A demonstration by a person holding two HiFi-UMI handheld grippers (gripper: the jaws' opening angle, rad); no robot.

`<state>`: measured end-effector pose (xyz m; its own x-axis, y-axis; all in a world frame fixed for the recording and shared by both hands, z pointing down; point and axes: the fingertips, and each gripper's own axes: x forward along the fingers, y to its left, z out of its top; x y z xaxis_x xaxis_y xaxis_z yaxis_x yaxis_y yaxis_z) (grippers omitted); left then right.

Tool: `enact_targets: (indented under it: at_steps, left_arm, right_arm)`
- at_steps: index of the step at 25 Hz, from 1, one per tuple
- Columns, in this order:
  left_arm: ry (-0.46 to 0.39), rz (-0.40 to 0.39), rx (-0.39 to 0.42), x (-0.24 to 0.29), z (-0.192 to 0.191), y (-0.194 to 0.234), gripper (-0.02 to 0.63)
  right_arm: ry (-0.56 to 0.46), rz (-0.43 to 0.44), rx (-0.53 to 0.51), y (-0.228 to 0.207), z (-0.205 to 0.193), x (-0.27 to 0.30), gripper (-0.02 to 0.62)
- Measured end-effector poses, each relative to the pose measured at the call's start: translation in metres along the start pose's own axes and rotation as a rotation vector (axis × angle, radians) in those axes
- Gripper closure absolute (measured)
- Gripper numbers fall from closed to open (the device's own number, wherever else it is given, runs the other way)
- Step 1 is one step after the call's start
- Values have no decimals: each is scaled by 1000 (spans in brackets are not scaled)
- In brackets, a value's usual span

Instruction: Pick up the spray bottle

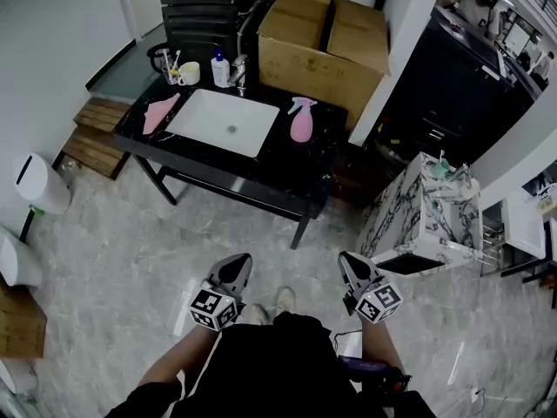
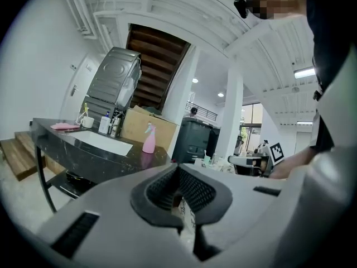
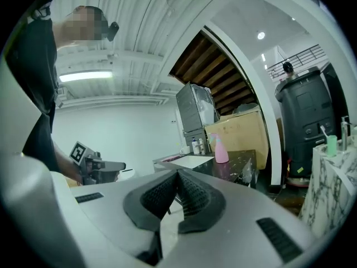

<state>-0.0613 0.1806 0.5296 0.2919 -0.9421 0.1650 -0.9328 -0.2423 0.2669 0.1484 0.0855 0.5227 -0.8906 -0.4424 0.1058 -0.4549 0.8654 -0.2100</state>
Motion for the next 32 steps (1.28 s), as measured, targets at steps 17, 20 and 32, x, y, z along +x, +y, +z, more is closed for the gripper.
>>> enact_targets:
  at_steps: [17, 20, 32]
  left_arm:
    - [-34, 8, 0, -24, 7, 12, 598]
    - [-37, 11, 0, -25, 8, 16, 598]
    - [-45, 9, 0, -23, 17, 34, 598]
  right_arm:
    - [-13, 0, -21, 19, 10, 11, 569]
    - [-13, 1, -20, 19, 12, 17, 569]
    - [-18, 9, -43, 19, 27, 47, 569]
